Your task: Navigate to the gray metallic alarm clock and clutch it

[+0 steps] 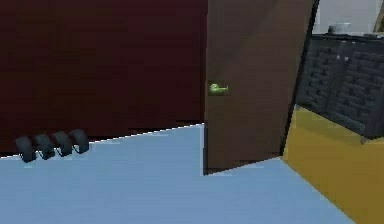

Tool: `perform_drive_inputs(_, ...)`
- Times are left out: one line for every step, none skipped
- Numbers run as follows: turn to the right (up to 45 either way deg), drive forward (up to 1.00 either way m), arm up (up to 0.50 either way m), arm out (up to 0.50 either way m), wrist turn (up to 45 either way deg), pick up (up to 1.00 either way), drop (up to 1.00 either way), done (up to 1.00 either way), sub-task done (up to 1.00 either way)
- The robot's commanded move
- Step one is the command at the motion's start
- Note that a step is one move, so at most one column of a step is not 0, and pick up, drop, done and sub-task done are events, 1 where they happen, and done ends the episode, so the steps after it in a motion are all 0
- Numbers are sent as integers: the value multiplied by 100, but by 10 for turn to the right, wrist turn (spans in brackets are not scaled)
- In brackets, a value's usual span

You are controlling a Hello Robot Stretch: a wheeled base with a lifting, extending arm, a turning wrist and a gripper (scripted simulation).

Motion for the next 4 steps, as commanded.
perform_drive_inputs(330, 0, 0, 0, 0, 0, 0, 0, 0)
perform_drive_inputs(0, 55, 0, 0, 0, 0, 0, 0, 0)
perform_drive_inputs(360, 0, 0, 0, 0, 0, 0, 0, 0)
perform_drive_inputs(0, 100, 0, 0, 0, 0, 0, 0, 0)
